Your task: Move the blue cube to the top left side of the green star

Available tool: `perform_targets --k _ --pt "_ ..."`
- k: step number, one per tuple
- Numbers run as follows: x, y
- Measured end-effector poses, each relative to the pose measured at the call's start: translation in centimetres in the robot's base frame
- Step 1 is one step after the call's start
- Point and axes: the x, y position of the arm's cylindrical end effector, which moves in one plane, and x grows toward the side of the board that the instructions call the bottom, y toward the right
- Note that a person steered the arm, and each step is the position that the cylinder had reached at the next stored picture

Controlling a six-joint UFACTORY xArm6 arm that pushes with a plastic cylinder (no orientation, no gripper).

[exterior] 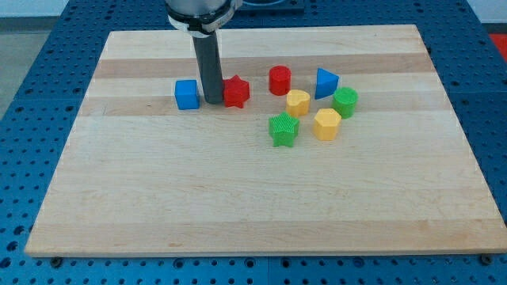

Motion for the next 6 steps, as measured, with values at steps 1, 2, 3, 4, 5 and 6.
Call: perform_targets --k 1,2,3,4,5,6 --pt "0.7 1.4" --pt "0.7 3.2" --pt "1.0 2.9" --pt "2.8 0.0" --pt "3.5 -3.9" --pt "3.6 -8.7"
